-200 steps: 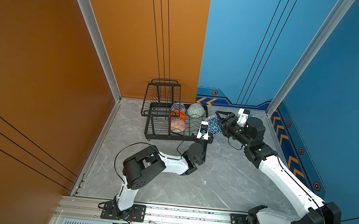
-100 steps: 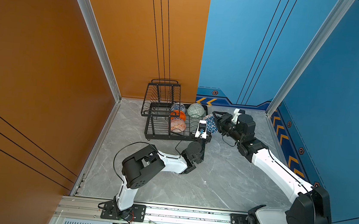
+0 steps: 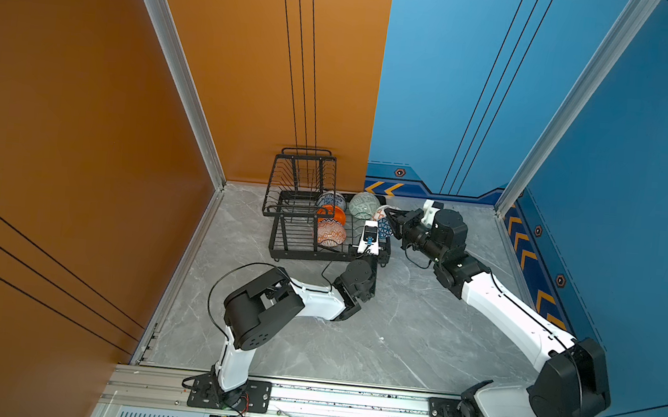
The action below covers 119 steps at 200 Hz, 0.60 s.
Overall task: Load the bowls into the dish rack
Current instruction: 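Grasp the blue bowl rim with the right gripper beside the left gripper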
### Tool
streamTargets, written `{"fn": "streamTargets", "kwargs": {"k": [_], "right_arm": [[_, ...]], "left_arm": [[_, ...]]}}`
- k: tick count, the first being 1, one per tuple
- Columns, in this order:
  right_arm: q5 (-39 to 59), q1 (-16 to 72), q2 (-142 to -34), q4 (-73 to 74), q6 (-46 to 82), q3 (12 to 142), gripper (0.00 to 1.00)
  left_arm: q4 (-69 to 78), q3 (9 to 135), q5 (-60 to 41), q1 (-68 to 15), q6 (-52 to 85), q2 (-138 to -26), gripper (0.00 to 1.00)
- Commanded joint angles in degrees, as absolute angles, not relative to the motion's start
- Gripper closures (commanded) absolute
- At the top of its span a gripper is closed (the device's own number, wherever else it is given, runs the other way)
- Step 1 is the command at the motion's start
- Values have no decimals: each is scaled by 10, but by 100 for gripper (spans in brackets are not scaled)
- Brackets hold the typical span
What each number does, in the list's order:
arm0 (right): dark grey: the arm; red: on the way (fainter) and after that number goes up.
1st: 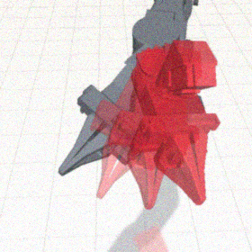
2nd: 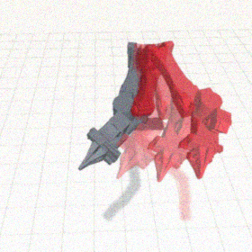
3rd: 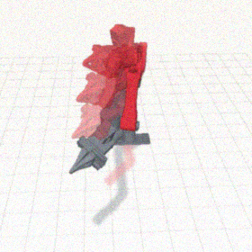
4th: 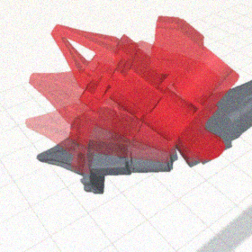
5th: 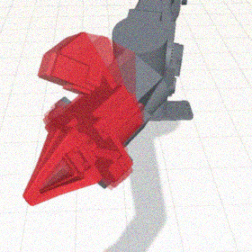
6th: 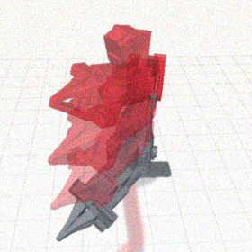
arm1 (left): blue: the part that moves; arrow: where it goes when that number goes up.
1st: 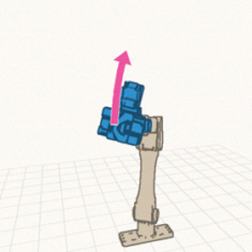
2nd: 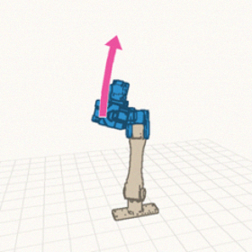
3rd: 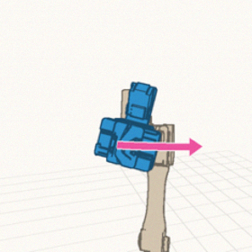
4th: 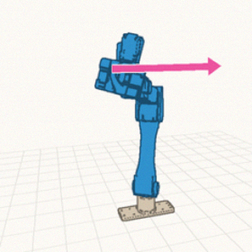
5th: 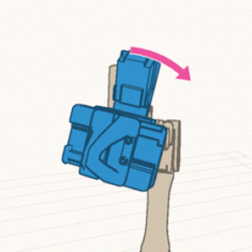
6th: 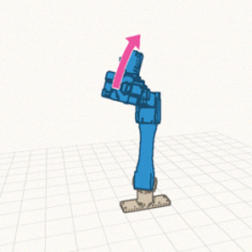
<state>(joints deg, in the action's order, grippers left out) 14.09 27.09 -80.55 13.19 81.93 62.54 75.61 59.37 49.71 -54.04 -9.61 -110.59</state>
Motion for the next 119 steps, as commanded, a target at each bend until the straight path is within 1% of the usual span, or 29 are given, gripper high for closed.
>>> {"fn": "streamTargets", "kwargs": {"k": [1, 6, 28, 33, 37, 54, 59, 66, 74, 97, 99, 105, 119], "right_arm": [[95, 263, -796, 122, 765, 629, 100], [93, 264, -794, 121, 761, 631, 100], [92, 265, -787, 119, 754, 631, 100], [93, 265, -786, 120, 752, 631, 100], [93, 265, -785, 121, 751, 630, 100], [108, 263, -784, 162, 745, 620, 100], [113, 263, -784, 179, 743, 617, 100], [117, 262, -784, 187, 740, 614, 100], [117, 262, -783, 195, 735, 610, 100], [111, 260, -783, 213, 718, 602, 100], [111, 260, -784, 215, 718, 601, 100], [112, 258, -785, 225, 721, 598, 100], [117, 254, -791, 256, 732, 591, 100]], "left_arm": [[808, 594, 485, -546, -101, -1056, 100], [808, 577, 486, -546, -101, -1054, 100], [808, 571, 488, -547, -96, -1046, 100], [809, 569, 488, -547, -96, -1045, 90], [808, 569, 488, -547, -96, -1044, 84], [808, 564, 488, -548, -97, -1039, 82], [808, 561, 487, -548, -97, -1036, 79], [808, 556, 482, -549, -97, -1032, 73], [807, 549, 477, -552, -98, -1026, 62], [807, 530, 474, -562, -108, -1007, 16], [806, 528, 474, -564, -109, -1006, 11], [807, 520, 474, -568, -112, -1000, 0], [807, 496, 479, -578, -116, -982, 2]]}}
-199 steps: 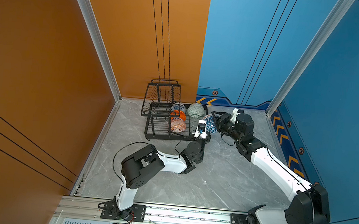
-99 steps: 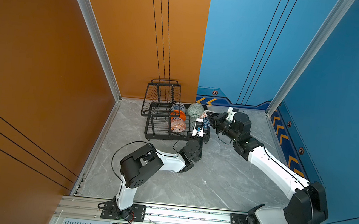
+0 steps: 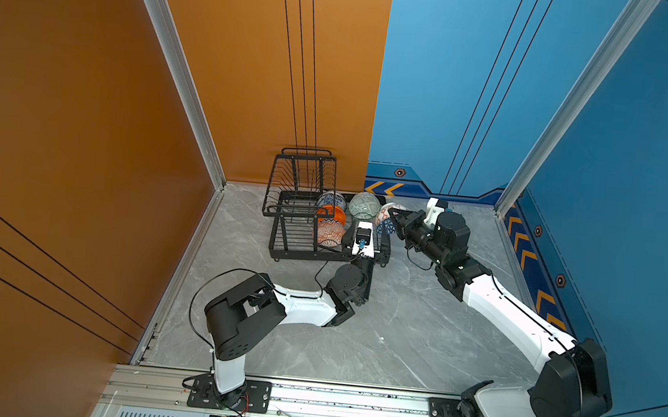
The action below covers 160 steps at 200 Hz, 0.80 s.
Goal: Load the bowls into the dish rack
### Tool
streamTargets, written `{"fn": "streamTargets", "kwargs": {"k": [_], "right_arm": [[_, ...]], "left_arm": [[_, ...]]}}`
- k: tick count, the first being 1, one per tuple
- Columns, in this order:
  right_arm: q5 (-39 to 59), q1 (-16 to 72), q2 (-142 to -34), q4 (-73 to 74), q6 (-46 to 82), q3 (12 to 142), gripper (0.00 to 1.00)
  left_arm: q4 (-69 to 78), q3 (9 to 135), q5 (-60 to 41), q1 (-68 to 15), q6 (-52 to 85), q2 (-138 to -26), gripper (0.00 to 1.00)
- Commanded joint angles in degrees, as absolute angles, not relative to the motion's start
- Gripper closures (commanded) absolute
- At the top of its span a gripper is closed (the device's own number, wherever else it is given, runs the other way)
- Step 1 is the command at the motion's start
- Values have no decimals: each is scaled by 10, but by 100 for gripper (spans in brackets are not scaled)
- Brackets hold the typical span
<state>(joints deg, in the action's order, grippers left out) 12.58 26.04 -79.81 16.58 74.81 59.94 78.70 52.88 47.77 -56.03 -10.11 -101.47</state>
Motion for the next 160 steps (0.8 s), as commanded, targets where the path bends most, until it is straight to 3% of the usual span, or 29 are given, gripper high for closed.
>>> {"fn": "streamTargets", "kwargs": {"k": [1, 33, 75, 104, 160], "right_arm": [[118, 254, -792, 258, 734, 591, 100], [127, 251, -807, 306, 729, 587, 100], [105, 251, -837, 384, 717, 567, 100], [95, 252, -885, 425, 716, 572, 100], [98, 265, -1015, 501, 750, 621, 100]], "left_arm": [[807, 494, 479, -578, -116, -981, 2], [781, 439, 482, -590, -120, -914, 2], [424, 453, 421, -563, 12, -743, 2], [198, 505, 289, -489, 142, -677, 2], [-10, 632, 115, -398, 185, -692, 2]]}}
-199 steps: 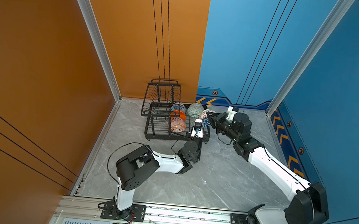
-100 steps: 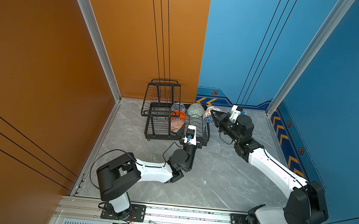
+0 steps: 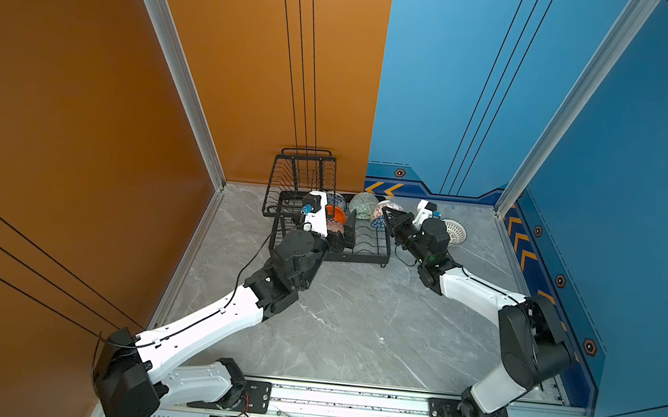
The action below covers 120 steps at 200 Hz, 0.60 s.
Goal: Load the bowls into the dish rack
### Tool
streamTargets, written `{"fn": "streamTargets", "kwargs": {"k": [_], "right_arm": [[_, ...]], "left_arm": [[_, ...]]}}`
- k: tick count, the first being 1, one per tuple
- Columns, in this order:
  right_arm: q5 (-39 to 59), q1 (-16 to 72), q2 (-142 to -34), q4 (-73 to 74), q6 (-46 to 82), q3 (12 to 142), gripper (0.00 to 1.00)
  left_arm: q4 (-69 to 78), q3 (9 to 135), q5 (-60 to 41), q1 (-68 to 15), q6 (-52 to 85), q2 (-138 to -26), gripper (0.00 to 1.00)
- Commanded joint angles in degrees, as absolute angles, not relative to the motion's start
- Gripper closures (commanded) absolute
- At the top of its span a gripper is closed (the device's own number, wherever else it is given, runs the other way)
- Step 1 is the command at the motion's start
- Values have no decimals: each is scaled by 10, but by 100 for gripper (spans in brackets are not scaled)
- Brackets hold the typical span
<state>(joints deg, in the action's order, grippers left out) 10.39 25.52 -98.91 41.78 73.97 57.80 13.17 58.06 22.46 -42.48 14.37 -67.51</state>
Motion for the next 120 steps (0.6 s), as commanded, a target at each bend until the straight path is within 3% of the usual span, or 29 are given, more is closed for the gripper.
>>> {"fn": "streamTargets", "kwargs": {"k": [1, 120], "right_arm": [[97, 265, -1016, 501, 749, 622, 100], [78, 272, -1179, 546, 778, 724, 100]], "left_arm": [[-12, 633, 114, -397, 185, -693, 2], [13, 636, 34, -339, 213, -714, 2]]}}
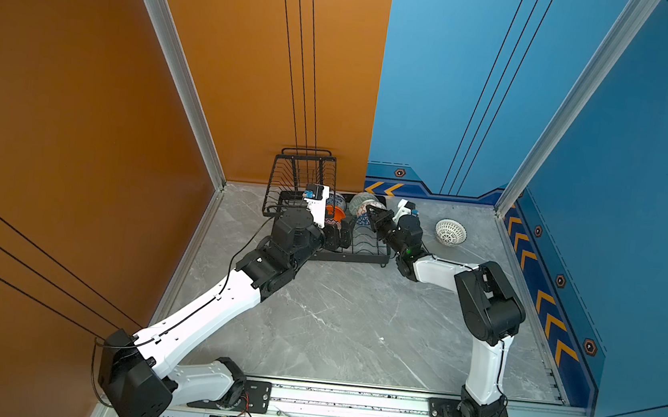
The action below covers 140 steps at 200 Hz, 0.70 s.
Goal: Load the bowls into the dish rack
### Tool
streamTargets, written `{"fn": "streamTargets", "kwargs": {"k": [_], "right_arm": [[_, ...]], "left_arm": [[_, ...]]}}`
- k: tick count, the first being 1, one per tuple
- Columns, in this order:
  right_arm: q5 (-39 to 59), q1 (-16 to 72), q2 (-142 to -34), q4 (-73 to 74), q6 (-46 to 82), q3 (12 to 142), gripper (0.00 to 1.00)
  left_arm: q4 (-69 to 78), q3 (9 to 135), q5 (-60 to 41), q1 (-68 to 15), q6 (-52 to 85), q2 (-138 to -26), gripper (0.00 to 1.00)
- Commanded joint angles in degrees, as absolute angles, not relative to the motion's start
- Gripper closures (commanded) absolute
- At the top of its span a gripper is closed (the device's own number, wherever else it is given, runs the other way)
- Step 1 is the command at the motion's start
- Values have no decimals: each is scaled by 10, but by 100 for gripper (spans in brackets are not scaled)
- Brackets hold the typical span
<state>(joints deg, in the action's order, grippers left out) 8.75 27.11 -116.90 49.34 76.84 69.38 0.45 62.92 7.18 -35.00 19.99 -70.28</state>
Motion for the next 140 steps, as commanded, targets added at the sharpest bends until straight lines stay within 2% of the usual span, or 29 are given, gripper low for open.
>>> {"fn": "streamTargets", "kwargs": {"k": [1, 140], "right_arm": [[78, 272, -1180, 546, 778, 724, 100], [59, 272, -1262, 533, 759, 783, 100]], "left_arm": [[13, 636, 33, -339, 213, -714, 2], [21, 635, -12, -315, 240, -725, 2]]}}
